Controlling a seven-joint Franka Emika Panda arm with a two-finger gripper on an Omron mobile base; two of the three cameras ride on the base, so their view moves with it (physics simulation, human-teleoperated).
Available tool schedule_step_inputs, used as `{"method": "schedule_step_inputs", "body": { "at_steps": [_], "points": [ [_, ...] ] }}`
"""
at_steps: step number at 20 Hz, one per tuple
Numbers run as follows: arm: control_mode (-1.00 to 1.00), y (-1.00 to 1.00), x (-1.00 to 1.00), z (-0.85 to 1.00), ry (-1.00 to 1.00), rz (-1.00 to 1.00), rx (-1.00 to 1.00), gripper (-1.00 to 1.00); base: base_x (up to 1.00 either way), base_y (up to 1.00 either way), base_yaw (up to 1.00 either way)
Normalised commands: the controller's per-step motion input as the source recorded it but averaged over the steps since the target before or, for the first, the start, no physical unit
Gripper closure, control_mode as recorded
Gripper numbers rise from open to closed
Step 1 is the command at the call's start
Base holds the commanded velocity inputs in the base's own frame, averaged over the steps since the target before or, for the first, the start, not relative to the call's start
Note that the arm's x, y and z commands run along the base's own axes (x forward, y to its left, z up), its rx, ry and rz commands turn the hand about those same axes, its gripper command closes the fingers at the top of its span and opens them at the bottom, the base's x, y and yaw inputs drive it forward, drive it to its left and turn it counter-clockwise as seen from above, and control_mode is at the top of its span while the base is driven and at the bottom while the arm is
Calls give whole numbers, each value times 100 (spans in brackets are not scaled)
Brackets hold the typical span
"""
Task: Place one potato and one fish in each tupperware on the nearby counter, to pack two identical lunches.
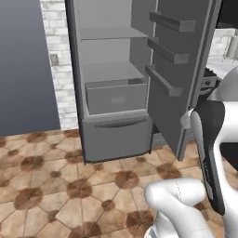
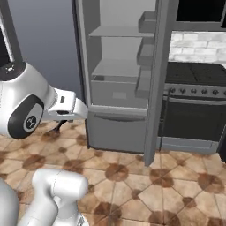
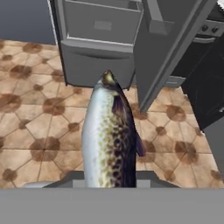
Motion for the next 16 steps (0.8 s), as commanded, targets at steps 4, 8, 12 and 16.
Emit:
{"method": "schedule_step_inputs", "body": {
  "at_steps": [4, 8, 12, 16],
  "points": [
    [100, 0, 0, 0, 0, 0, 0, 100, -32, -74, -43],
    [100, 0, 0, 0, 0, 0, 0, 100, -19, -64, -51],
    [100, 0, 0, 0, 0, 0, 0, 100, -22, -64, -50],
    [100, 0, 0, 0, 0, 0, 0, 100, -26, -64, -50]
  ]
}}
